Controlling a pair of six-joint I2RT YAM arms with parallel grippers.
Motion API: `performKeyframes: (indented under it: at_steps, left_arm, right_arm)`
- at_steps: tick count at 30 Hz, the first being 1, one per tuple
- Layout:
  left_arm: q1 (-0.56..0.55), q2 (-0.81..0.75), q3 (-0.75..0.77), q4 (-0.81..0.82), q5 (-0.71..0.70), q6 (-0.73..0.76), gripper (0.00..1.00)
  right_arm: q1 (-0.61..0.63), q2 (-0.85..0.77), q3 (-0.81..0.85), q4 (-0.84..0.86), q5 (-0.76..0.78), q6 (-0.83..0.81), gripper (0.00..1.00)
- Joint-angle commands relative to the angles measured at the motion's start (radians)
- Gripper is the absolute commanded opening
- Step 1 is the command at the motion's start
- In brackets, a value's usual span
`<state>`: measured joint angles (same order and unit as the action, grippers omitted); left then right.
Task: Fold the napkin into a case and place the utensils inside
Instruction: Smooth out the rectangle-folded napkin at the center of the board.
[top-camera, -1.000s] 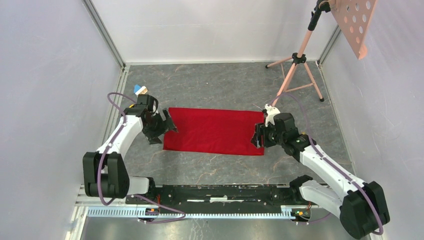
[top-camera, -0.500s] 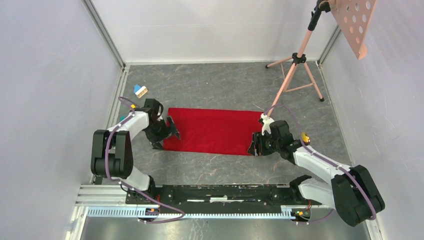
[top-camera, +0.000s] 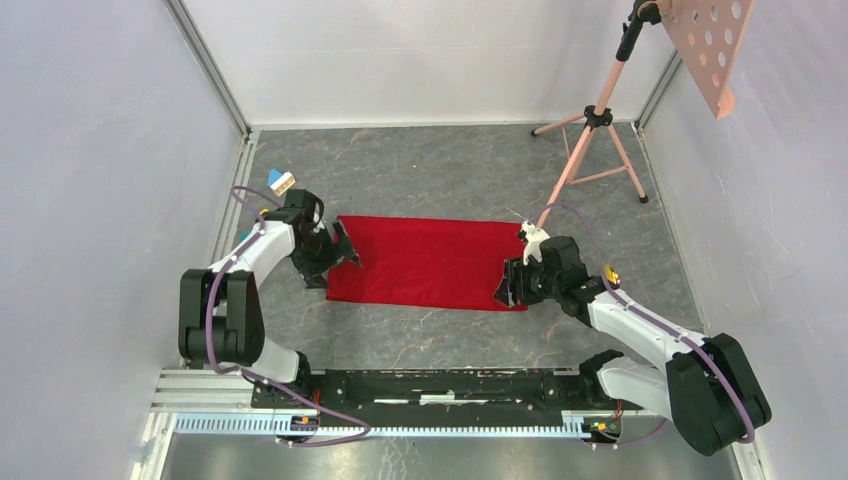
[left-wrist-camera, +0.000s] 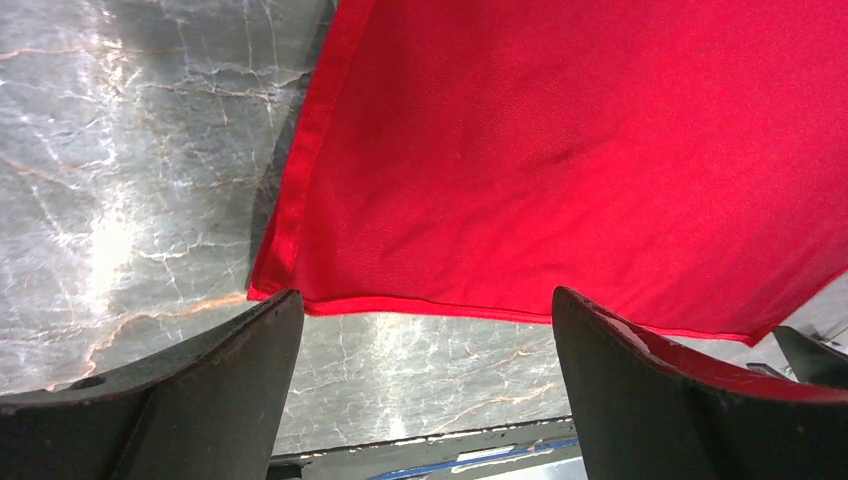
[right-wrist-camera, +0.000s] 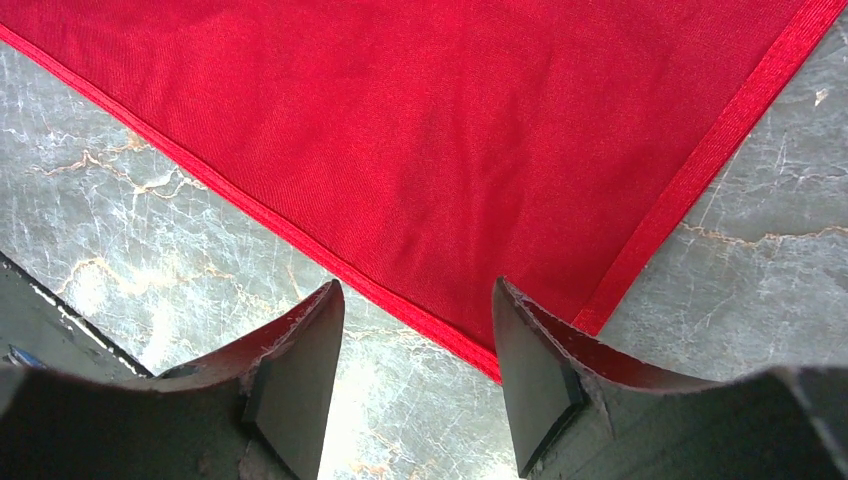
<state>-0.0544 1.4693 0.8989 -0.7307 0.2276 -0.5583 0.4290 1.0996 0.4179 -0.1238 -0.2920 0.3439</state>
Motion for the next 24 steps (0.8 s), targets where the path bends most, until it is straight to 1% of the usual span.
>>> performKeyframes:
  at_steps: [1, 6, 11, 13, 16, 20, 24]
  left_arm:
    - [0.002, 0.073, 0.001, 0.04, 0.004, 0.02, 1.0]
    - [0.002, 0.085, -0.038, 0.027, -0.052, 0.026, 1.0]
    - [0.001, 0.003, -0.018, -0.035, -0.096, 0.049, 1.0]
    - [0.002, -0.044, 0.011, -0.044, -0.063, 0.057, 1.0]
    - [0.002, -0.054, 0.067, 0.006, 0.051, 0.057, 1.0]
    - [0.001, 0.05, 0.175, 0.072, 0.142, -0.004, 1.0]
    - [0.002, 0.177, 0.274, 0.151, 0.141, -0.044, 1.0]
  right_arm:
    - [-0.003, 0.013, 0.005, 0.065, -0.011, 0.011, 0.62]
    - [-0.003, 0.017, -0.03, 0.051, 0.016, 0.005, 0.6]
    - [-0.003, -0.011, -0.008, -0.043, 0.061, -0.033, 0.58]
    - [-0.003, -0.023, 0.034, -0.071, 0.06, -0.05, 0.59]
    - [-0.003, -0.005, 0.104, -0.05, 0.072, -0.055, 0.62]
    - [-0.005, 0.119, 0.226, -0.012, 0.108, -0.063, 0.61]
    - [-0.006, 0.253, 0.348, 0.008, 0.148, -0.081, 0.59]
